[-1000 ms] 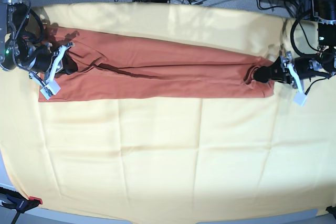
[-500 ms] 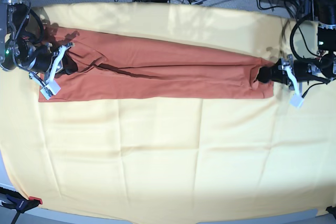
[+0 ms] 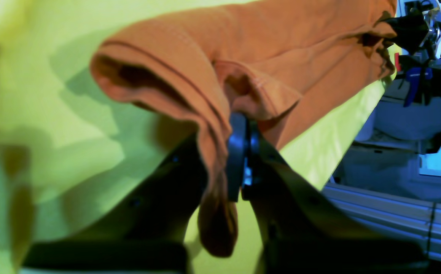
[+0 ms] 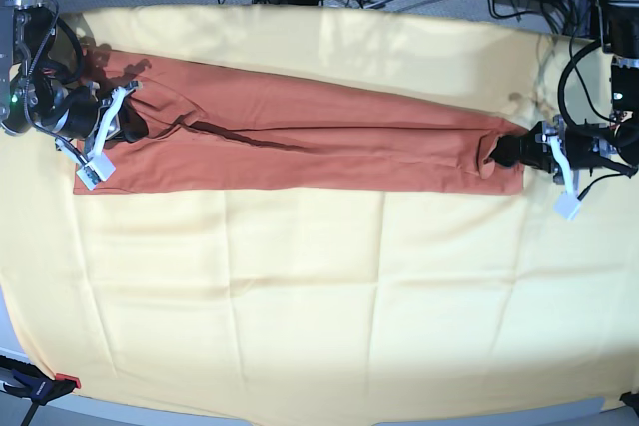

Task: Fold the T-shirt properly
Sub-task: 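Push the left gripper's end of the strip toward the right gripper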

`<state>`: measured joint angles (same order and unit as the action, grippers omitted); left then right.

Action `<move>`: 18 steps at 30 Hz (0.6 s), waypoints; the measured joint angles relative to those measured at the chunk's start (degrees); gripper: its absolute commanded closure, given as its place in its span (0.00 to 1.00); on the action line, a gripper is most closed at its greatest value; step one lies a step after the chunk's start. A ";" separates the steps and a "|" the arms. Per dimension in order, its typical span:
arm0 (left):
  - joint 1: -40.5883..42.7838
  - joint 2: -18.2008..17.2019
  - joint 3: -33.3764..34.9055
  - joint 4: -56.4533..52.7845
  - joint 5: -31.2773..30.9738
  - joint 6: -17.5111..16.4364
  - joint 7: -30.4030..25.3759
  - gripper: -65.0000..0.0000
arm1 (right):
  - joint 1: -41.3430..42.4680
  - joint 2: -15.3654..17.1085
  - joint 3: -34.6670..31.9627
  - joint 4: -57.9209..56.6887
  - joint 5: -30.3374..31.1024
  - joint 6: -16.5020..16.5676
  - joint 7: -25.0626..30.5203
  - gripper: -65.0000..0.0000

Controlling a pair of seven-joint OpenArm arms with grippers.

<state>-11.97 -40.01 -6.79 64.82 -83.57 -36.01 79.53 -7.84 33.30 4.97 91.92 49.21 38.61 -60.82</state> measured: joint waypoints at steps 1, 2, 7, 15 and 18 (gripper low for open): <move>0.00 -0.02 0.00 1.07 0.00 0.07 -0.02 1.00 | -0.07 0.00 0.00 0.00 -0.02 0.00 0.04 1.00; 0.02 0.00 0.00 2.19 0.00 0.02 0.00 1.00 | -0.07 0.00 0.00 0.00 -0.02 0.00 0.09 1.00; 0.37 0.39 -0.02 8.94 -0.02 0.11 0.13 1.00 | -0.09 0.00 0.00 0.00 -0.22 0.00 0.26 1.00; 4.61 2.25 -0.02 24.50 0.00 1.27 0.44 1.00 | -0.13 -0.02 0.00 0.00 -0.46 0.02 0.46 1.00; 6.69 4.81 0.00 28.59 -0.02 -0.44 -0.20 1.00 | -0.09 0.00 -0.02 0.00 -0.42 0.00 0.46 1.00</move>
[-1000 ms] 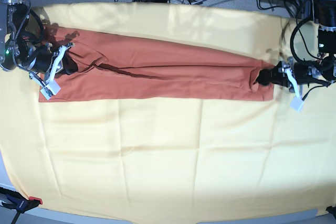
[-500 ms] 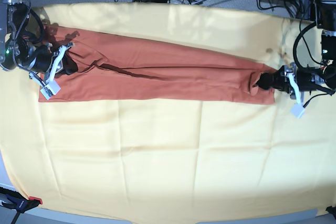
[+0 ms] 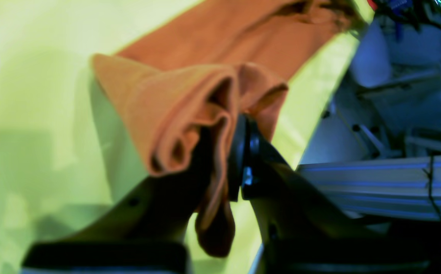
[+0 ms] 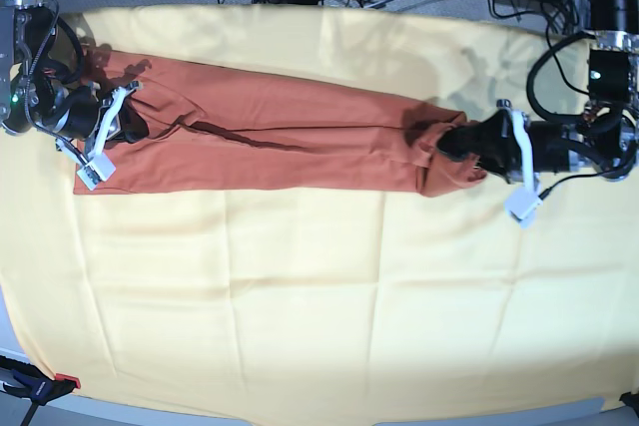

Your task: Fold the T-shirt properly

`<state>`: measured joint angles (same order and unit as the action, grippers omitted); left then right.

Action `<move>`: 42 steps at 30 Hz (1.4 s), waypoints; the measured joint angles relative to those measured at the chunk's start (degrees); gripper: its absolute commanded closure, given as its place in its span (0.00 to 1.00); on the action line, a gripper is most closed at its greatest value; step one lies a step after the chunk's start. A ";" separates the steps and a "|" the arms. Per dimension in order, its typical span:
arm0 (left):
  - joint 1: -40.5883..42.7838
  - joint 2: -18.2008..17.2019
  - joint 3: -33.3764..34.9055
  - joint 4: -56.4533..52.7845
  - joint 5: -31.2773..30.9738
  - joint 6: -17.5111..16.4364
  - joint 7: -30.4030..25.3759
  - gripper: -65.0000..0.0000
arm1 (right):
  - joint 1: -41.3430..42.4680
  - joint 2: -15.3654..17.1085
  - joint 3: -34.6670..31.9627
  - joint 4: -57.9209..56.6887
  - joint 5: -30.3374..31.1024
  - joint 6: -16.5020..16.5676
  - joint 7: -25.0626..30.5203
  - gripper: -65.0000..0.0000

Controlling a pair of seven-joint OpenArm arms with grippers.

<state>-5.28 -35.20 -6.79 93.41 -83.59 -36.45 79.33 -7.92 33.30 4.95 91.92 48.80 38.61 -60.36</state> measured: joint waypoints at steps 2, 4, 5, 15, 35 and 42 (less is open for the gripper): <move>0.68 2.12 -0.02 0.31 0.00 -0.94 -1.84 1.00 | 0.00 0.00 0.00 0.00 0.20 0.02 -0.02 1.00; 0.83 4.68 -0.02 0.24 0.15 -1.53 -2.03 1.00 | 0.00 0.00 0.00 0.00 0.20 0.00 -0.02 1.00; 0.81 5.97 -0.02 0.24 0.20 -1.73 -2.97 1.00 | 0.00 0.00 0.00 0.00 0.15 0.00 -0.02 1.00; 0.79 18.80 -0.02 0.07 7.65 -3.06 -6.36 1.00 | 0.02 0.00 0.00 0.00 0.20 0.00 -0.04 1.00; 0.70 27.76 3.45 -5.77 12.22 -3.06 -10.82 0.58 | 0.00 0.00 0.00 0.00 0.24 0.02 -0.04 1.00; 0.70 27.76 3.45 -5.77 11.54 -3.06 -10.73 0.49 | 0.04 0.00 0.00 0.00 0.24 0.02 -0.04 0.99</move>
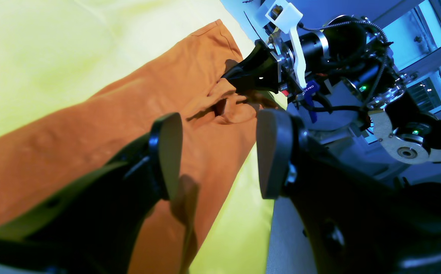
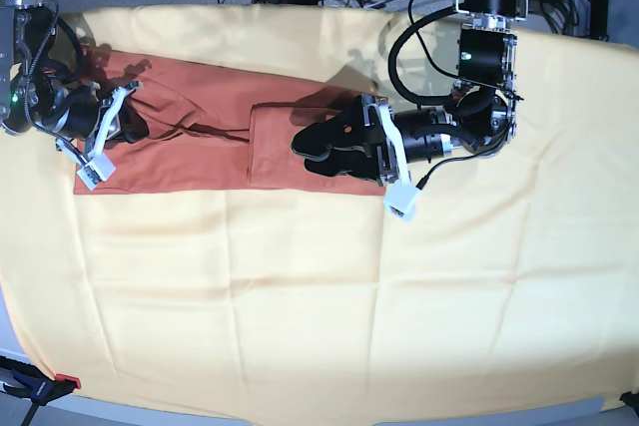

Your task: Fold the T-shirt properly

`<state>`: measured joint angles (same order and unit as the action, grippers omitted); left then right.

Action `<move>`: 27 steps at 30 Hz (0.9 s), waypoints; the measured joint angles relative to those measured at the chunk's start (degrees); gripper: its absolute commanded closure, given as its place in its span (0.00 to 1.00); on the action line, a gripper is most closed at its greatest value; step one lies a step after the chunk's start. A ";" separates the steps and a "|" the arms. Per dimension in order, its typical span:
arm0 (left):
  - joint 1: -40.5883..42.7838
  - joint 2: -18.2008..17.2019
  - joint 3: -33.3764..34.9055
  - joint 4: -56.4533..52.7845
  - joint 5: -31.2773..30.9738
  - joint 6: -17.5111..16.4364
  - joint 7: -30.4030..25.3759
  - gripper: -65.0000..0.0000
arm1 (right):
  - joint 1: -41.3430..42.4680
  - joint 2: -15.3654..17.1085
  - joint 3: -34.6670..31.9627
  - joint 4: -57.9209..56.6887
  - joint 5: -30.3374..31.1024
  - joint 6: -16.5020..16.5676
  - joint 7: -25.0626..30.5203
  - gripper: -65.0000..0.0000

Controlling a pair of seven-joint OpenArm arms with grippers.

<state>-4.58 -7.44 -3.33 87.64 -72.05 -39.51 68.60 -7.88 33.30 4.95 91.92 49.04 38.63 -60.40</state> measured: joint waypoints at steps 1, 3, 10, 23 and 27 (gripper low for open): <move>0.00 0.00 0.00 0.00 -0.50 0.00 -0.02 0.49 | 0.00 0.00 0.00 0.00 0.00 0.00 0.00 0.97; -0.02 0.00 0.00 0.00 -0.59 0.00 -0.04 0.52 | 0.00 0.00 0.00 0.00 0.00 0.00 0.00 0.95; -0.02 0.00 -1.57 0.02 8.68 -0.02 -1.36 1.00 | 2.16 0.00 -0.28 -0.04 -0.13 0.04 -0.61 0.95; 2.19 -0.02 -1.55 -6.86 25.94 1.53 -14.86 1.00 | 12.55 -0.13 -0.48 -0.37 0.98 -0.72 -4.35 0.37; 2.16 -0.17 -1.55 -6.91 25.94 1.53 -15.06 1.00 | 13.46 1.18 2.19 -0.37 0.90 -4.17 -8.74 0.38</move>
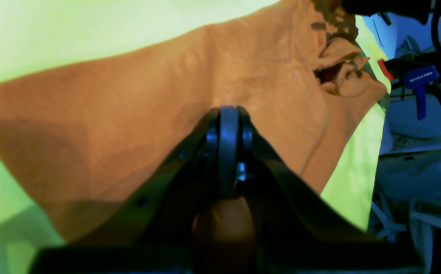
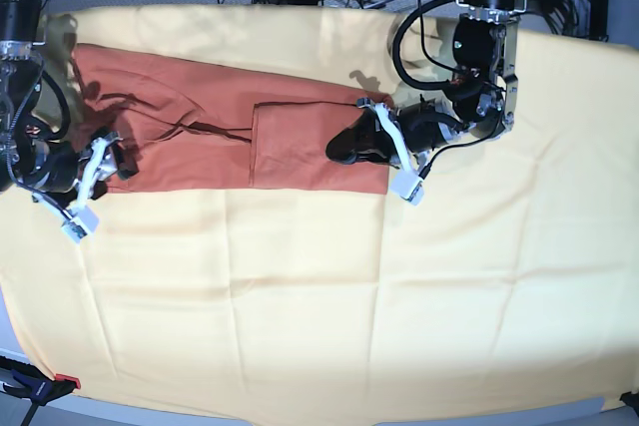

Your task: Fold the T-shirt properly

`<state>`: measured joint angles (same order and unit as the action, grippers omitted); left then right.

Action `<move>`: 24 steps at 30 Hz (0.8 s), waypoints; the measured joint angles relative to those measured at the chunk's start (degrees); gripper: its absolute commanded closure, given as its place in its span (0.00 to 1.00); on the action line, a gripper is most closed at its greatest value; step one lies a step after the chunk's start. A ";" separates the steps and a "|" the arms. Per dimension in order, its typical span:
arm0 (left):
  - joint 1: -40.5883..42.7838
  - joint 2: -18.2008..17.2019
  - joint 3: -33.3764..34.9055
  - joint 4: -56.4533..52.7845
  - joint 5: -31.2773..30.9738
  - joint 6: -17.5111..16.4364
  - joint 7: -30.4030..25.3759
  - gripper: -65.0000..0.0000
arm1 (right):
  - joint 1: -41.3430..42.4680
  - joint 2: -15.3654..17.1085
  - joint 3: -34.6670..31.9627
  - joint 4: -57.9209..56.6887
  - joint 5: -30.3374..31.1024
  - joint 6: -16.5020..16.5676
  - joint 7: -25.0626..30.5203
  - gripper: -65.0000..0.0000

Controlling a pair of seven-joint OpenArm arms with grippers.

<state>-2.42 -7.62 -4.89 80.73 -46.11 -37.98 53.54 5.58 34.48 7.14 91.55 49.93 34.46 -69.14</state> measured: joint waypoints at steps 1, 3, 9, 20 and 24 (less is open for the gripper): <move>0.02 -0.15 0.00 0.00 -0.02 0.00 -0.07 1.00 | -0.35 0.11 1.92 0.00 -0.04 -0.94 0.04 0.38; -0.13 -0.61 0.04 -0.11 -0.66 -0.04 0.07 1.00 | -1.55 0.20 7.08 0.00 0.22 -1.49 0.11 0.38; -0.13 -0.81 0.04 -0.15 -1.03 -0.02 0.04 1.00 | -9.79 0.04 23.67 -0.09 7.21 -1.25 0.20 0.38; -0.17 -0.90 0.04 -0.15 -1.70 -0.02 0.28 1.00 | -14.16 -2.60 27.96 -17.51 23.43 2.93 -4.87 0.35; -0.15 -0.90 0.04 -0.15 -1.73 -0.04 0.28 1.00 | -13.84 -3.15 27.98 -19.98 29.29 5.03 -8.55 0.35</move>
<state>-2.57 -8.51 -4.84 80.58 -47.83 -38.02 53.82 -8.25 31.33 35.11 71.57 79.22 39.48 -77.69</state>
